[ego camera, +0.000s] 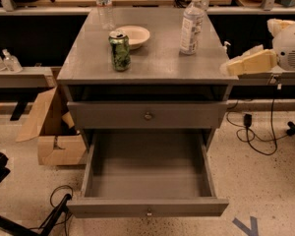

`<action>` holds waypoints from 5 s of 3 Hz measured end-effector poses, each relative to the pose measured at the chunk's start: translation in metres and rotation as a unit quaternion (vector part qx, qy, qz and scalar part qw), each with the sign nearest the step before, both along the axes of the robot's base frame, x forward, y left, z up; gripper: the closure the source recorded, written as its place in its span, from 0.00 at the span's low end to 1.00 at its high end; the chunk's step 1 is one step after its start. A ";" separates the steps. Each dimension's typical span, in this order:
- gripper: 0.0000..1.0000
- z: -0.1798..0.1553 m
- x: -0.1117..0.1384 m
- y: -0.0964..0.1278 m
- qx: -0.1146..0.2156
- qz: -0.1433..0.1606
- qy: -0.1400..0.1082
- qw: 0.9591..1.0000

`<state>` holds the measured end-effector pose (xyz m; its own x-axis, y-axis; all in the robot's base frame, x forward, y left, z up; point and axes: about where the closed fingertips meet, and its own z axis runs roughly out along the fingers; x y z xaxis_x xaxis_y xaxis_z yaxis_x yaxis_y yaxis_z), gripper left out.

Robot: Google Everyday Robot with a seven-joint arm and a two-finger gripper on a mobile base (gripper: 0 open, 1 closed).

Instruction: Place blue plastic bottle into middle drawer

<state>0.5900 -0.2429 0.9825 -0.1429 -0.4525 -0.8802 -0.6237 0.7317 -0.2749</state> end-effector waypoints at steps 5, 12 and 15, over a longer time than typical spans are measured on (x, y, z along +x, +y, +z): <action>0.00 -0.013 0.171 0.029 0.135 0.002 -0.101 0.986; 0.64 -0.036 0.287 0.085 0.234 0.010 -0.067 0.970; 1.00 0.011 0.259 0.082 0.226 0.029 -0.088 0.970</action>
Offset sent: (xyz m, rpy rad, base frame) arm 0.0095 -0.0075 0.0098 0.0692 -0.0489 -0.0409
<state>0.8490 -0.1611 0.9936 0.0426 -0.0167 -0.9990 -0.6400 0.7674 -0.0401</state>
